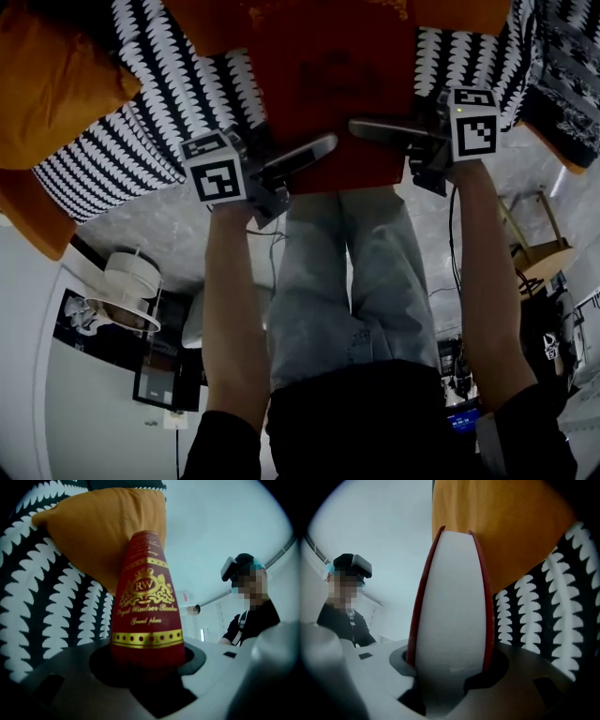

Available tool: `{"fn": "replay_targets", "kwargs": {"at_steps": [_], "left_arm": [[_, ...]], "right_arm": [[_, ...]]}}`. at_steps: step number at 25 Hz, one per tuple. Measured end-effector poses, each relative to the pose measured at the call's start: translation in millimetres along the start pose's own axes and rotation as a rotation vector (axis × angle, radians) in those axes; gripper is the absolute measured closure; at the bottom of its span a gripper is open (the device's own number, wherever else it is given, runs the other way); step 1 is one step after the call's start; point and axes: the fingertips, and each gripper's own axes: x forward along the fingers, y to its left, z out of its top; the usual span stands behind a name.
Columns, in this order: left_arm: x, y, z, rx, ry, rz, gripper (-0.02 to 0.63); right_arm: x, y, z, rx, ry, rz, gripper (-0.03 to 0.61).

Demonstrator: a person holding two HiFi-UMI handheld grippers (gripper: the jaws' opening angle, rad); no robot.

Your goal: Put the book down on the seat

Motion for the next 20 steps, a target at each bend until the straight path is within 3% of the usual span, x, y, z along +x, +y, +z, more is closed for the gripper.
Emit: {"fn": "replay_targets", "kwargs": {"at_steps": [11,16,20], "left_arm": [[0.7,59.3,5.5,0.104,0.069,0.063,0.365],[-0.4,58.5,2.8,0.053,0.078,0.017,0.342],[-15.7,53.1,12.3,0.038,-0.004,-0.014,0.342]], "right_arm": [[14.2,-55.7,4.0,-0.116,-0.027,-0.008,0.322],[14.0,-57.2,0.8,-0.127,-0.008,0.042,0.316],[17.7,-54.6,1.6,-0.109,-0.004,0.098,0.327]]}}
